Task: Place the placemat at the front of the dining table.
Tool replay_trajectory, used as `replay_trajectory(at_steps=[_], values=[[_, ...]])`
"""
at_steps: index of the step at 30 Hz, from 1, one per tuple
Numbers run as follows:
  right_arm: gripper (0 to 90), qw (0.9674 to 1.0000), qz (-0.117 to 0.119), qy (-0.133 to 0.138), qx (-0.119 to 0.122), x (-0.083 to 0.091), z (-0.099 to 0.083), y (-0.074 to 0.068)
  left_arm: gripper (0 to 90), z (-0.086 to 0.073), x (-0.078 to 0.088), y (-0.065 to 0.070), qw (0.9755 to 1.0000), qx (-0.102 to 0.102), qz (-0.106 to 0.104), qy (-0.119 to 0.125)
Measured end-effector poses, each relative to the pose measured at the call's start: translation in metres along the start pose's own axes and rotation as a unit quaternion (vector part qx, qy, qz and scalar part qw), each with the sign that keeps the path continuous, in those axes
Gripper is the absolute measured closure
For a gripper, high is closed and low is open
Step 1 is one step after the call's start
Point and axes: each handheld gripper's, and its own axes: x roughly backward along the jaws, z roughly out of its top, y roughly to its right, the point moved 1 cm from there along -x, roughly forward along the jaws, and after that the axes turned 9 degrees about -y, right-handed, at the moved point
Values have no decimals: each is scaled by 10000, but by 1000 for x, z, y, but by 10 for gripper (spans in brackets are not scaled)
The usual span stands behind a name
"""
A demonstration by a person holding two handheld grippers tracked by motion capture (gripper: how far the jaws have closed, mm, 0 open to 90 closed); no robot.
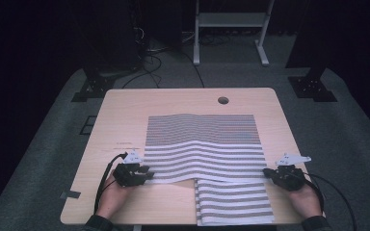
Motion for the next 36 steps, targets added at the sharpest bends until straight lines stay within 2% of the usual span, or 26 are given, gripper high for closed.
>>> replay_trajectory(at_steps=[8,14,19,23,28,36], values=[[866,9999,-114,-21,-10,-5,8,6,654,6,-2,-4,9999,-60,95,-92],[866,9998,-202,34,-77,-10,13,12,665,10,-5,-9,9999,-19,143,-57],[867,9995,-319,4,-81,-14,19,14,673,17,-9,-13,9995,-66,275,-141],[866,9994,-347,-27,-91,-16,24,17,674,21,-12,-19,9996,13,275,-89],[866,9993,-339,-31,-168,-20,30,24,683,30,-15,-27,9992,28,356,-183],[866,9986,-440,-40,-282,-29,42,31,683,42,-22,-41,9989,104,423,-192]])
